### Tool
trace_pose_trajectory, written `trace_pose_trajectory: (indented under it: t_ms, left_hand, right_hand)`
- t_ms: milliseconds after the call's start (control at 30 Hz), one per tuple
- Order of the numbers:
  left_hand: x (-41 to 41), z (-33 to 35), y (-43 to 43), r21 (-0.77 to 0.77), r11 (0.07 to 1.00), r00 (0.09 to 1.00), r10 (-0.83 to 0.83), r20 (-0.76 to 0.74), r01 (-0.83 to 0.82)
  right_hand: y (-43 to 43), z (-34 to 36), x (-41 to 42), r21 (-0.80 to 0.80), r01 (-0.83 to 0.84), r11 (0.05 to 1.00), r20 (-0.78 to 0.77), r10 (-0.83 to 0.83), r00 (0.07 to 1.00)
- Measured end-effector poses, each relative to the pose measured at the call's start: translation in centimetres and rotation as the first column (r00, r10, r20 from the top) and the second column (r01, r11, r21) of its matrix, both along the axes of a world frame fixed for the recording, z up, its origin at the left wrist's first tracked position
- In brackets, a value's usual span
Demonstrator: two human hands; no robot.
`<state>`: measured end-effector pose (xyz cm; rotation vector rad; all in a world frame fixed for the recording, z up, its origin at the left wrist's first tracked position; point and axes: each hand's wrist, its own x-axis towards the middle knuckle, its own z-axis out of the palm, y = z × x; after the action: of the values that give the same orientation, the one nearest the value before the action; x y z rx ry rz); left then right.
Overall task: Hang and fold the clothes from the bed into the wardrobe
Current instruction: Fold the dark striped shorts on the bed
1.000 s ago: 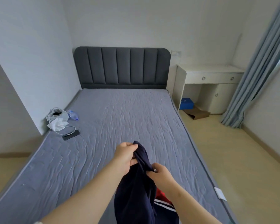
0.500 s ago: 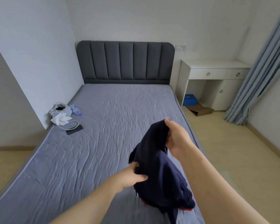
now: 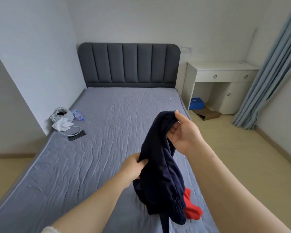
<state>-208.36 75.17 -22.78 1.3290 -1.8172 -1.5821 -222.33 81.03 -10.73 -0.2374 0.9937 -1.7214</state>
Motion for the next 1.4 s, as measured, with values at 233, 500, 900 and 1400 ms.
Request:
trace_pose_trajectory:
  t_ms: [233, 500, 900, 1400]
  left_hand:
    - [-0.5, 4.3, -1.7, 0.356, 0.912, 0.915, 0.306, -0.262, -0.203]
    - [1.4, 9.7, -4.0, 0.794, 0.606, 0.485, 0.709, -0.511, -0.049]
    - [1.3, 7.6, -1.2, 0.598, 0.791, 0.705, 0.496, -0.506, -0.127]
    - [0.4, 6.2, 0.8, -0.407, 0.913, 0.998, -0.033, -0.052, 0.009]
  right_hand:
    - [0.5, -4.1, -1.0, 0.144, 0.033, 0.989, -0.132, -0.014, 0.991]
    - [3.1, -11.0, 0.4, 0.31, -0.33, 0.892, -0.054, 0.363, 0.93]
    - [0.2, -6.3, 1.8, 0.144, -0.196, 0.97, -0.17, 0.219, 0.961]
    - [0.7, -5.0, 1.6, 0.134, -0.101, 0.986, -0.099, 0.115, 0.988]
